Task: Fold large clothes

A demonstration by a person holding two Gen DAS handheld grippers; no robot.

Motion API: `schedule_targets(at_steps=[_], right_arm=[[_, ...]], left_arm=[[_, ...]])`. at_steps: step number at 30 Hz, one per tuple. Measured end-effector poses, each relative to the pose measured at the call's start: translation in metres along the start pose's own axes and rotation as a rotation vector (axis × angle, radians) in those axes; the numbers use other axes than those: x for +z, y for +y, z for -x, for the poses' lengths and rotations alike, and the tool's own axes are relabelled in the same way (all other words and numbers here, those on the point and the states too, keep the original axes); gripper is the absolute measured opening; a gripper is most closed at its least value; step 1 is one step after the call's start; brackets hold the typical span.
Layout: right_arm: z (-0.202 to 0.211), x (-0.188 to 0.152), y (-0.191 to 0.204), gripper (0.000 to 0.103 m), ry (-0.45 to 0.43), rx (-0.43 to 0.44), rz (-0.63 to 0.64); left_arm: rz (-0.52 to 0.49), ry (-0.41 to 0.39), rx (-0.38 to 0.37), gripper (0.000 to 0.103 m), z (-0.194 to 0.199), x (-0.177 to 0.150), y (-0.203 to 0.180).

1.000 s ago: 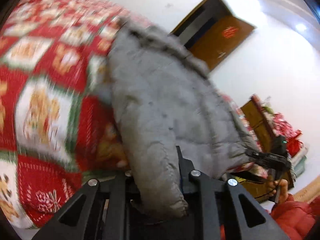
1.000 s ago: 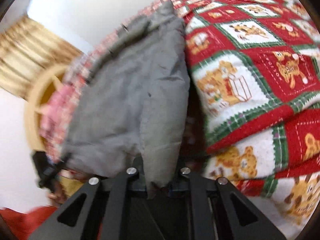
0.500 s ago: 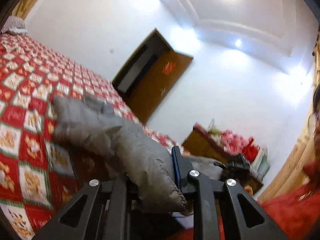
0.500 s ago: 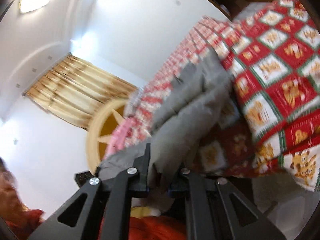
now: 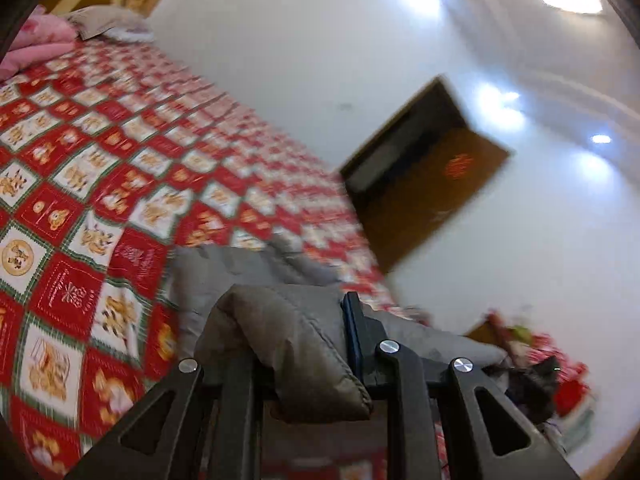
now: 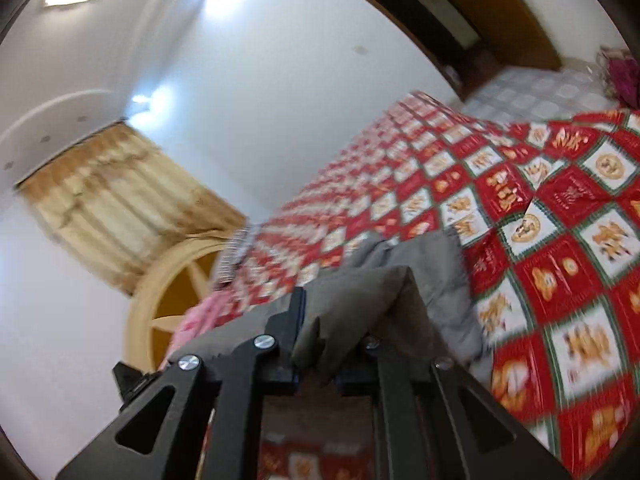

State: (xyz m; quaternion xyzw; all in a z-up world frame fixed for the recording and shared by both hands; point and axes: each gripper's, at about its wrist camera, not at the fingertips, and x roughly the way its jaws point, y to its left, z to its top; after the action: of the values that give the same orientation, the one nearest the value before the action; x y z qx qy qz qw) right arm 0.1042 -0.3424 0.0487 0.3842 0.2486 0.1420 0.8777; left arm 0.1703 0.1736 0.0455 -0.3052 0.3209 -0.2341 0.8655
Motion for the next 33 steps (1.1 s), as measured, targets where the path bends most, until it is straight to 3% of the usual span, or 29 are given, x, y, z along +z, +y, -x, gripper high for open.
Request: schedule_targets(at_steps=[6,13,16,21,24,26,27,28,29,31,33], right_arm=[[-0.12,0.015,-0.06,0.014,0.074,-0.2,-0.073],[-0.187,0.002,-0.11,0.014,0.081,-0.326,-0.078],[-0.198,-0.006,-0.118,0.014,0.076,-0.362,-0.054],[-0.201,-0.016,-0.118,0.015,0.069,-0.376,0.005],[-0.196,-0.012,-0.121,0.019,0.107,-0.329,-0.03],[-0.188,-0.005,-0.117,0.031,0.125,-0.279,-0.046],[-0.181,-0.002,-0.112,0.036,0.117,-0.25,-0.046],[-0.174,0.001,-0.106,0.057,0.107,-0.234,-0.041],[-0.161,0.005,-0.097,0.08,0.078,-0.235,-0.023],[-0.135,0.01,-0.079,0.099,-0.009,-0.253,0.035],[-0.113,0.014,-0.061,0.1,-0.072,-0.301,0.101]], left_arm=[[0.103,0.135,0.228,0.019,-0.101,0.004,0.055],[0.088,0.175,0.292,0.02,-0.149,0.005,0.081],[0.162,0.212,0.252,0.021,-0.161,0.001,0.099],[0.398,0.251,0.054,0.026,-0.151,0.005,0.137],[0.402,0.251,0.035,0.035,-0.128,0.017,0.132],[0.341,0.238,0.037,0.049,-0.11,0.027,0.116],[0.318,0.228,0.032,0.064,-0.104,0.032,0.109],[0.291,0.208,0.033,0.083,-0.095,0.036,0.102],[0.238,0.159,0.072,0.091,-0.081,0.042,0.091],[0.164,0.092,0.124,0.096,-0.065,0.05,0.077],[0.131,0.072,0.127,0.096,-0.055,0.059,0.066]])
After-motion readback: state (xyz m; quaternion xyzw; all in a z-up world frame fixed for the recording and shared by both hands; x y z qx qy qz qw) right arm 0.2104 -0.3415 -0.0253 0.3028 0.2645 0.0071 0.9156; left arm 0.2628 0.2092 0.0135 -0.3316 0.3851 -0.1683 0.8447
